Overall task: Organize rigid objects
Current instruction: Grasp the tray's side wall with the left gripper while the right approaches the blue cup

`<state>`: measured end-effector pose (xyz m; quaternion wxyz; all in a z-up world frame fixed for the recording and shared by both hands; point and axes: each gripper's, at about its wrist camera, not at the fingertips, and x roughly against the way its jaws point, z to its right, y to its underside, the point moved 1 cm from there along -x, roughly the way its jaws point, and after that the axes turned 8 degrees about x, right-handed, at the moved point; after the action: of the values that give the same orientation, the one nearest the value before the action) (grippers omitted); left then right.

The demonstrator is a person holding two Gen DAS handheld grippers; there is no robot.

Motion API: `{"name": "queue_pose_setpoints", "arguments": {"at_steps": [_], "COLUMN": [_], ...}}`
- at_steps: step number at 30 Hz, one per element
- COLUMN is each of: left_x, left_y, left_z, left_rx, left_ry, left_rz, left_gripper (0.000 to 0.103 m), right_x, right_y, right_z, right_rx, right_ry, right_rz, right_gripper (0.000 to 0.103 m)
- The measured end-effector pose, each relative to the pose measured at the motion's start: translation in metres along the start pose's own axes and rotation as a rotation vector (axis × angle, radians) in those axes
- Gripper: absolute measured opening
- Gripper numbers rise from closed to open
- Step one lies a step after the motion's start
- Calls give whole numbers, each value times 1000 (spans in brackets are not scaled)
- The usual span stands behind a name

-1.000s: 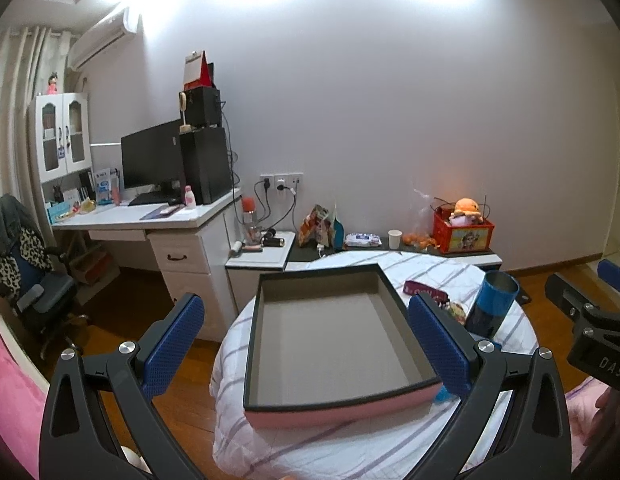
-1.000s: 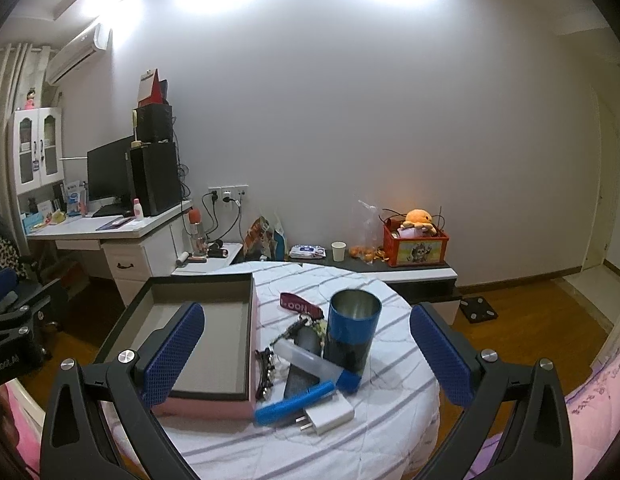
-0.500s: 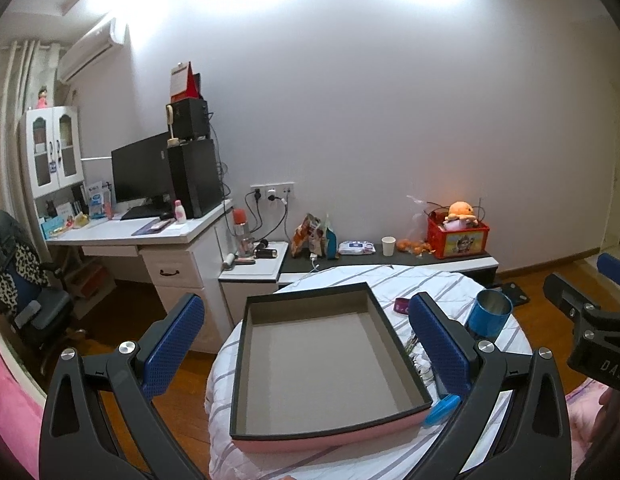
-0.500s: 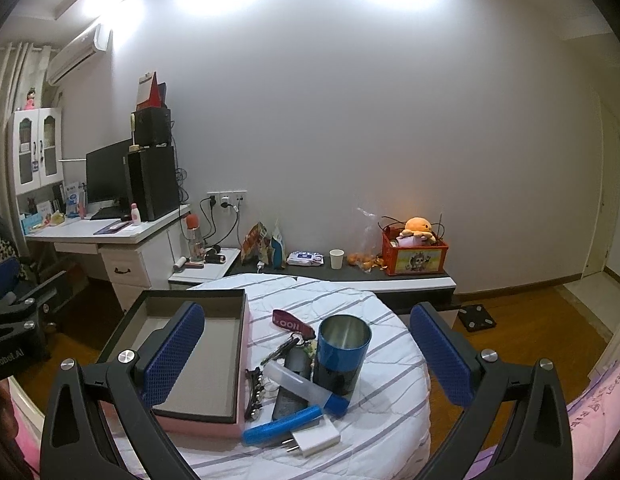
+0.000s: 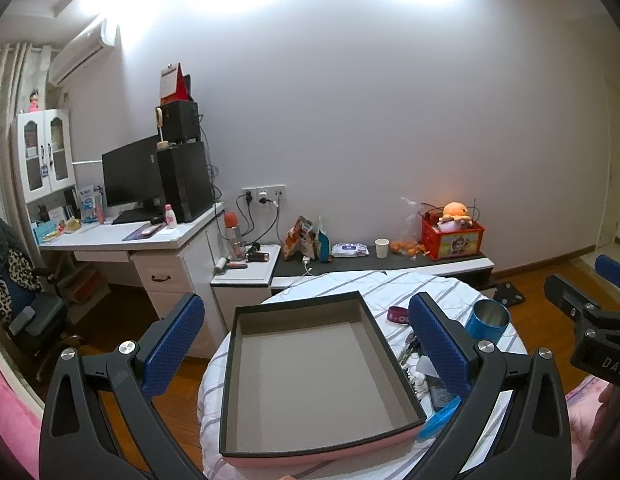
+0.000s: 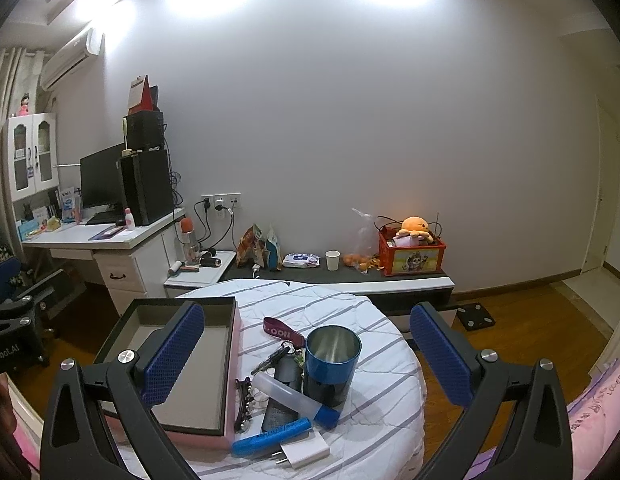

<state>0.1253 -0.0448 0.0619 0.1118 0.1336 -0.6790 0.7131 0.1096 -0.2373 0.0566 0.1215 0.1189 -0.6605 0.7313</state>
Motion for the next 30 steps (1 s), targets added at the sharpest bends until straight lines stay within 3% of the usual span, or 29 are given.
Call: {"name": "queue_pose_setpoints", "arguments": {"at_steps": [6, 13, 30], "left_x": [-21, -67, -151], "left_y": [13, 43, 114], "left_z": [-7, -37, -86], "left_rx": [6, 44, 115], "left_ry": [-3, -67, -112], "left_rz": [-60, -213, -475], "left_gripper": [103, 103, 103], "right_x": [-12, -41, -99], "right_y": [6, 27, 64], "right_z": [3, 8, 13], "right_rx": [-13, -16, -31], "right_ry": [-12, -12, -57], "right_rz": [-22, -102, -218], "right_gripper": [103, 103, 103]}}
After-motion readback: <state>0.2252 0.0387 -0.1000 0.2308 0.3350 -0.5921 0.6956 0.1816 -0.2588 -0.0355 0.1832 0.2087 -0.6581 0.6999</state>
